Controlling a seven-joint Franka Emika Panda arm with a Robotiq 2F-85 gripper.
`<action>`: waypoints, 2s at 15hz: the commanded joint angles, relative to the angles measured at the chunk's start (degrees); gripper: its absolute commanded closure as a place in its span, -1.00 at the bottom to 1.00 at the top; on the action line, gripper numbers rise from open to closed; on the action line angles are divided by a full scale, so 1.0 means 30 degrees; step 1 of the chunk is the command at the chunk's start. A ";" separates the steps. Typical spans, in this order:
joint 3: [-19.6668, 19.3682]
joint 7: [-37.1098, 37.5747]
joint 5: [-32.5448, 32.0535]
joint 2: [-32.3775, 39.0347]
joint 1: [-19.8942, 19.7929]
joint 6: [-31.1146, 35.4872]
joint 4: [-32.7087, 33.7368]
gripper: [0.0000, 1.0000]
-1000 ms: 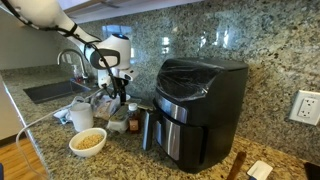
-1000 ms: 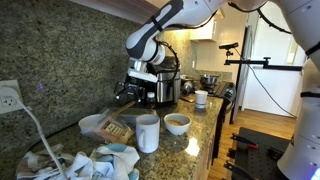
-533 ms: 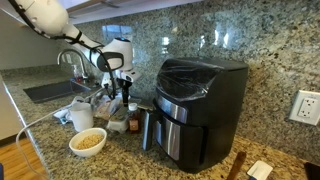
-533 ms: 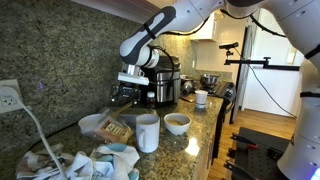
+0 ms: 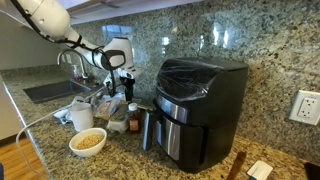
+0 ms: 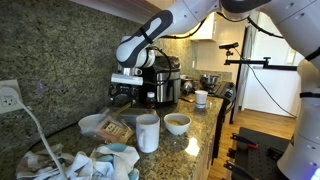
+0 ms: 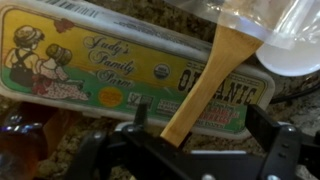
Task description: Use the wooden spoon to mix the contents in the bowl
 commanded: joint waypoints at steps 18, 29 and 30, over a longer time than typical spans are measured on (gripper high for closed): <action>-0.1369 0.4164 -0.2772 0.1454 0.0186 -0.1469 0.1698 -1.00; -0.1520 0.4499 -0.3074 0.1536 0.0273 -0.1443 0.1657 -0.42; -0.1573 0.4589 -0.3130 0.1539 0.0326 -0.1389 0.1629 -0.41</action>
